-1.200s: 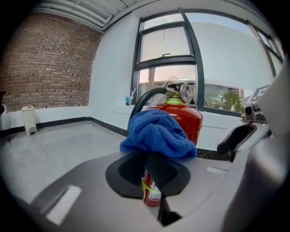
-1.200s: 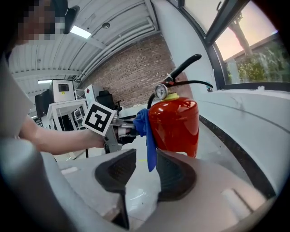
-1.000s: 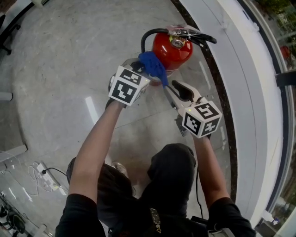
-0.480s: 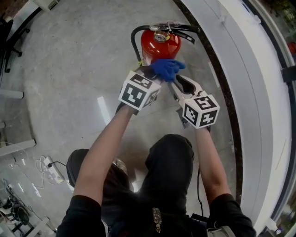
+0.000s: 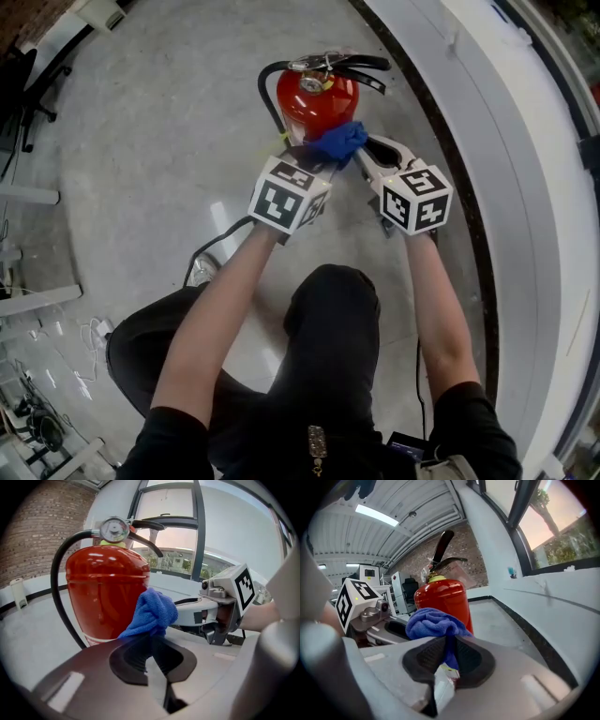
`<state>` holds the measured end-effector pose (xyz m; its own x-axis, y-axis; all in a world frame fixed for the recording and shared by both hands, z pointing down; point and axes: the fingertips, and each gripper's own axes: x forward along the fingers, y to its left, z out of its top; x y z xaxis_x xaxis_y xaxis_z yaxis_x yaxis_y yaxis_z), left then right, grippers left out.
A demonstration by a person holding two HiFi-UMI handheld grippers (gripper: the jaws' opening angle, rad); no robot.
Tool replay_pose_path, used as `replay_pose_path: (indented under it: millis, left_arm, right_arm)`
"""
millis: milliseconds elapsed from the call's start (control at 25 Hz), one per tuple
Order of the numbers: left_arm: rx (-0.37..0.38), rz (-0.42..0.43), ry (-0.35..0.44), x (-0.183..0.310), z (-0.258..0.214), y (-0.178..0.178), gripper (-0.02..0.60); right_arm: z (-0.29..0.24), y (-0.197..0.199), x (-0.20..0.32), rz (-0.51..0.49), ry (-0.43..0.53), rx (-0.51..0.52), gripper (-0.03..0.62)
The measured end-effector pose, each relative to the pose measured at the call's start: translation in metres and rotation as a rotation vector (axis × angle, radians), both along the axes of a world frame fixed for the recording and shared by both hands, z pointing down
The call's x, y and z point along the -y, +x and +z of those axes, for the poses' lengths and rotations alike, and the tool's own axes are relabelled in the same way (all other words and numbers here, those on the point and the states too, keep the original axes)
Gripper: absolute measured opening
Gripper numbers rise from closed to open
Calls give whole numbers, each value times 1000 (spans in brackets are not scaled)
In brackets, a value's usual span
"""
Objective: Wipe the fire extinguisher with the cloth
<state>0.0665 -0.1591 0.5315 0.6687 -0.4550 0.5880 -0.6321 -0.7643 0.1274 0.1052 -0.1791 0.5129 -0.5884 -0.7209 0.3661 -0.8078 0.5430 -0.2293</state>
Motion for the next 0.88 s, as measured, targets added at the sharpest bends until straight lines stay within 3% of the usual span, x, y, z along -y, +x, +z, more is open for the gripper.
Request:
replay_pose_path:
  millis: [80,440,880]
  left_arm:
    - [13,-11,-6,1,5,-12,15]
    - [57,-117,4,34,26,-81,15]
    - [61,-95,34,82,47,-104,15]
  right_arm:
    - [8,-11,-5,-19,-21,-16,33]
    - [40,-80,-19,-104,-89,-54,29]
    - [53,-130,-6,-141,-130,-101,29]
